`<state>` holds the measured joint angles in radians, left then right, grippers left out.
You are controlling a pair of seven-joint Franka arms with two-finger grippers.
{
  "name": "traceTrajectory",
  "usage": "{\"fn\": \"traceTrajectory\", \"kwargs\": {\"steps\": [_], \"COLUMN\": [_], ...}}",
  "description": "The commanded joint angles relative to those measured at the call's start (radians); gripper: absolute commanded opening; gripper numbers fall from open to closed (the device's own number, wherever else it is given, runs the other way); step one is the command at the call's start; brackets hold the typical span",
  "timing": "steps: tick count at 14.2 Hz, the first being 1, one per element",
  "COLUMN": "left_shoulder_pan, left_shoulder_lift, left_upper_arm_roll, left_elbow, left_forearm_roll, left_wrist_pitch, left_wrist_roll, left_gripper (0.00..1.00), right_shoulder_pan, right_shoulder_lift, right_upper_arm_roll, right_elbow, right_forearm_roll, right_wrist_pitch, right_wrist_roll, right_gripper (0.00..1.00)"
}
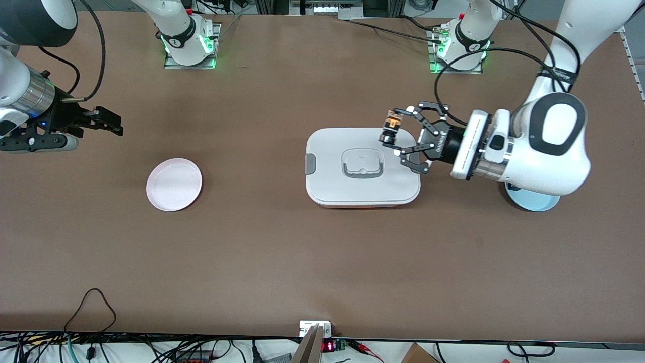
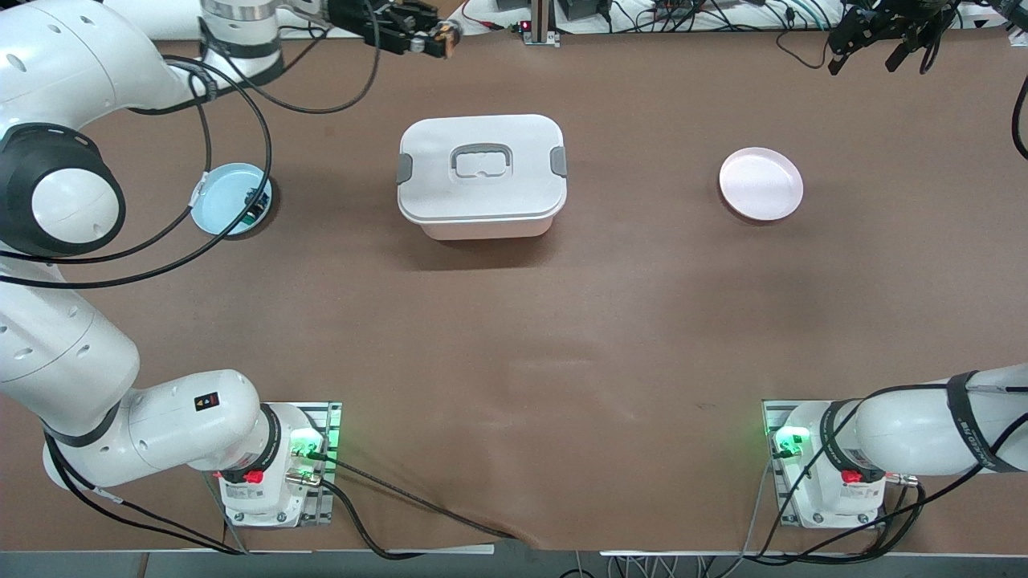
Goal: Transfer orange switch to right arm and place
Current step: 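Carry the switch with the left gripper while the right gripper reaches inward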
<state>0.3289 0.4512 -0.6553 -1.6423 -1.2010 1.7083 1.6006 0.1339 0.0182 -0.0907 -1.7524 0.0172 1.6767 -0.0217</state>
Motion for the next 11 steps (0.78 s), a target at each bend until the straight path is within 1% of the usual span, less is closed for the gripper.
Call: {"fn": "traceTrajectory", "kwargs": {"steps": [1, 2, 3, 4, 6, 8, 10, 11], "left_shoulder_pan": [0.009, -0.001, -0.028, -0.045, -0.057, -0.073, -0.076, -0.076], "left_shoulder_lift": [0.003, 0.009, 0.01, 0.01, 0.009, 0.009, 0.01, 0.009], "left_upper_arm_roll": [-0.12, -0.141, -0.142, -0.142, -0.144, -0.142, -0.142, -0.142], "left_elbow": [-0.086, -0.117, -0.152, -0.174, -0.182, -0.18, -0.179, -0.18], "left_forearm_roll": [-0.119, -0.215, -0.298, -0.342, -0.353, -0.354, -0.353, -0.353], "left_wrist_pitch": [0.204, 0.253, 0.284, 0.299, 0.33, 0.353, 0.356, 0.355], "left_wrist_roll": [0.184, 0.302, 0.412, 0.468, 0.49, 0.49, 0.492, 0.492], "left_gripper": [0.01, 0.0, 0.0, 0.0, 0.0, 0.0, 0.0, 0.0], "right_shoulder_pan": [0.004, 0.001, -0.002, -0.003, 0.001, 0.003, 0.003, 0.003], "right_shoulder_lift": [0.012, 0.014, 0.017, 0.02, 0.02, 0.02, 0.02, 0.022], "right_upper_arm_roll": [0.005, 0.002, 0.0, -0.001, 0.002, 0.002, 0.005, 0.003], "right_elbow": [0.019, 0.019, 0.019, 0.019, 0.019, 0.019, 0.019, 0.019], "right_forearm_roll": [0.085, 0.139, 0.18, 0.213, 0.265, 0.425, 0.545, 0.623], "right_wrist_pitch": [-0.012, -0.012, -0.015, -0.02, -0.023, -0.022, -0.02, -0.023], "right_wrist_roll": [-0.021, -0.021, -0.021, -0.021, -0.023, -0.023, -0.038, -0.052], "right_gripper": [1.0, 1.0, 1.0, 1.0, 1.0, 1.0, 1.0, 1.0]}}
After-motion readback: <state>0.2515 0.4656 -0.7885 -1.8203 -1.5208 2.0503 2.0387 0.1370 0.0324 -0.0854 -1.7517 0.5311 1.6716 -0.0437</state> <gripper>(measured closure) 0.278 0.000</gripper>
